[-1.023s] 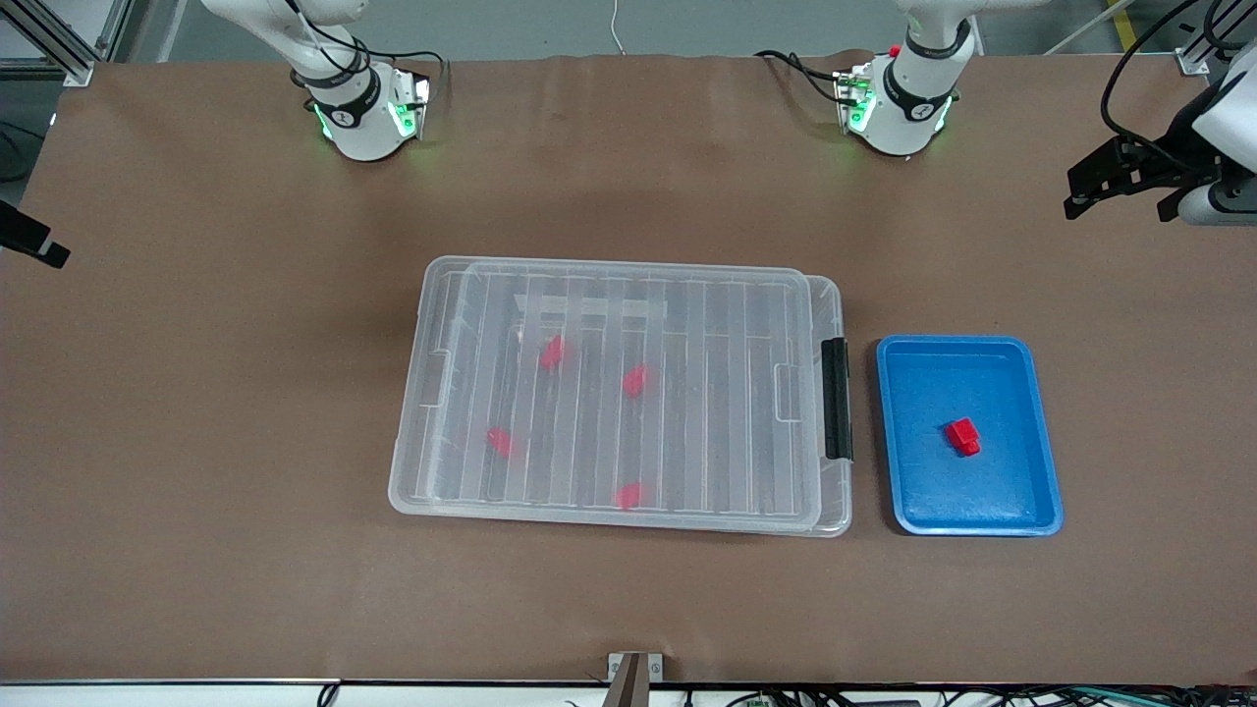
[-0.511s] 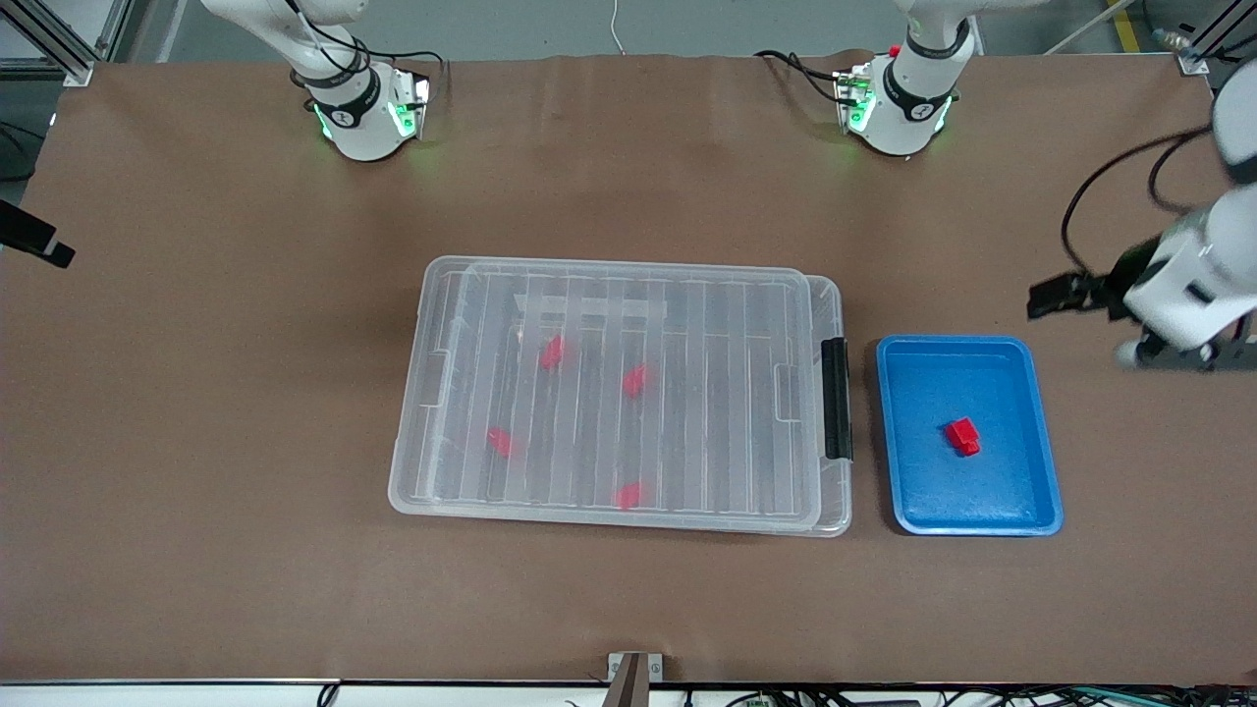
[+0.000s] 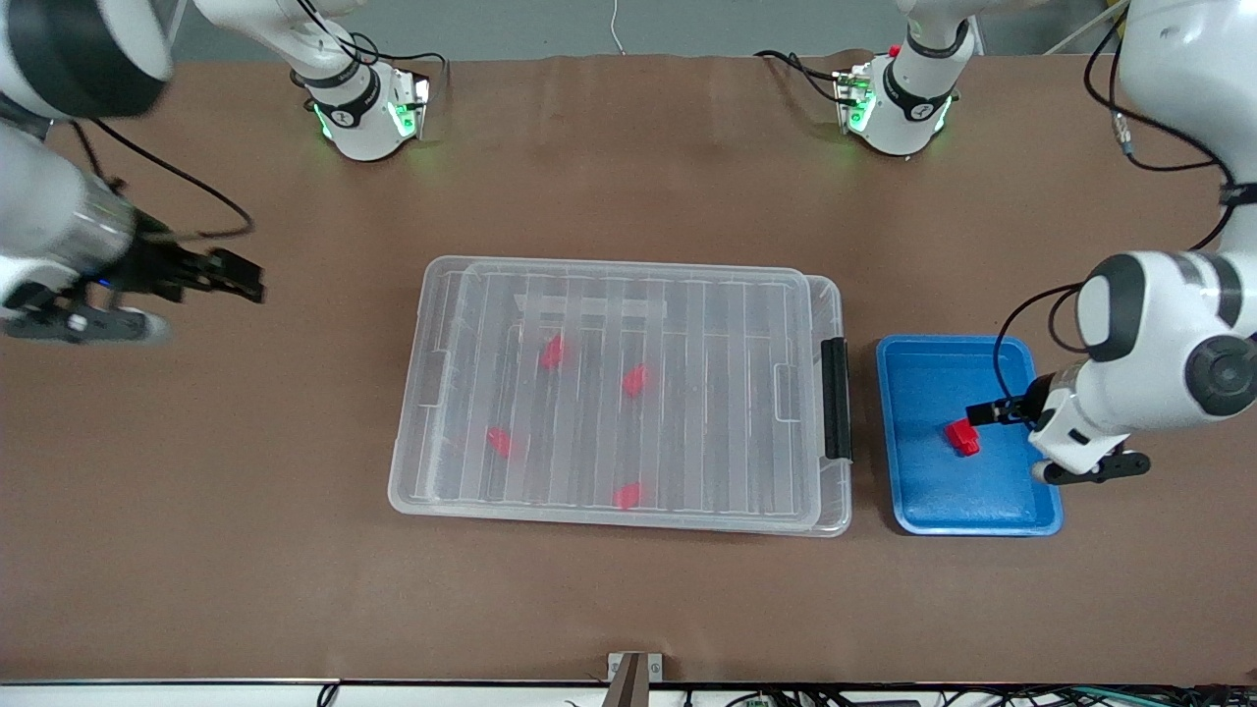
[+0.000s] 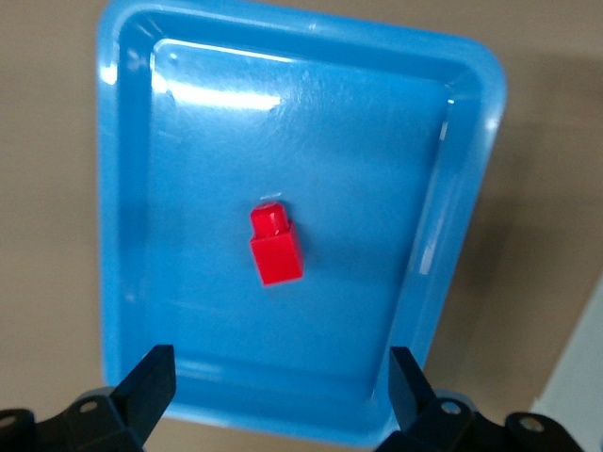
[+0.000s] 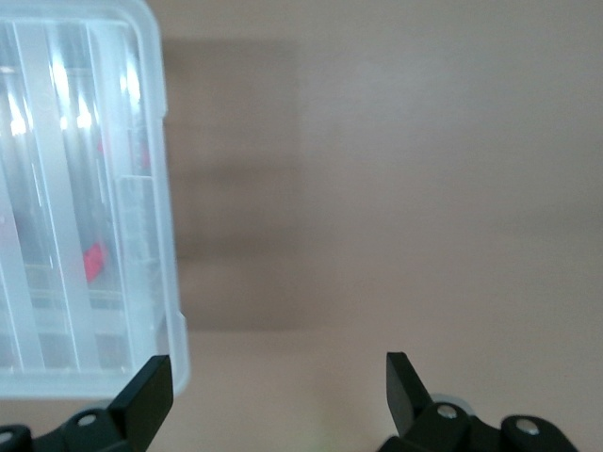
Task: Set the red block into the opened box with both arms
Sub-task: 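Grasp the red block with the left gripper while the right gripper reaches the lid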
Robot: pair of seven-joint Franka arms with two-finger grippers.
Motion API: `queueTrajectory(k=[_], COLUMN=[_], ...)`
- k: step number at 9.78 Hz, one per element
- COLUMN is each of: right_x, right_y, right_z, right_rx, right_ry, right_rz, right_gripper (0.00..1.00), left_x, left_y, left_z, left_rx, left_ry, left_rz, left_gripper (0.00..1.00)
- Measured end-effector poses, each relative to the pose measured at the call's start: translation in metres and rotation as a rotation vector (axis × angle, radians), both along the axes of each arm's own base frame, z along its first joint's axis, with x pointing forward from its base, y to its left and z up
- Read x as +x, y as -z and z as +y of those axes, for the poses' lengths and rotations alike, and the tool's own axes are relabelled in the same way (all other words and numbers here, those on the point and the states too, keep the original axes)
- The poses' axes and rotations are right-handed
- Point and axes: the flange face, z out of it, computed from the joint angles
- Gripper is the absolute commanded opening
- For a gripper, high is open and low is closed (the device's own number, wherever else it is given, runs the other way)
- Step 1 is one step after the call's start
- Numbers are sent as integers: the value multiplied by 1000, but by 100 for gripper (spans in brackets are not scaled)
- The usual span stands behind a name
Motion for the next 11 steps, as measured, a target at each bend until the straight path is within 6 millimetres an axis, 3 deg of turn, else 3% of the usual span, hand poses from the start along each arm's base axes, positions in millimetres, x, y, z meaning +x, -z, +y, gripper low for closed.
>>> queueTrajectory(k=[2, 3, 4, 7, 9, 11], right_x=[7, 5, 6, 2, -2, -3], right_y=[69, 99, 126, 183, 194, 195], right_z=[73, 96, 103, 86, 84, 83], right_rx=[-25, -29, -25, -28, -29, -39], right_ry=[26, 35, 37, 60, 61, 53], right_rz=[-11, -27, -48, -72, -69, -72], right_gripper=[100, 100, 100, 100, 100, 100], left_x=[1, 0, 0, -1, -3, -3], left_y=[50, 68, 80, 104, 109, 108], left_z=[2, 2, 1, 1, 0, -1], left_rx=[42, 55, 57, 48, 48, 48], left_ry=[-85, -106, -113, -115, -114, -116], left_rz=[21, 32, 37, 18, 20, 16], left_gripper=[99, 92, 80, 44, 19, 2])
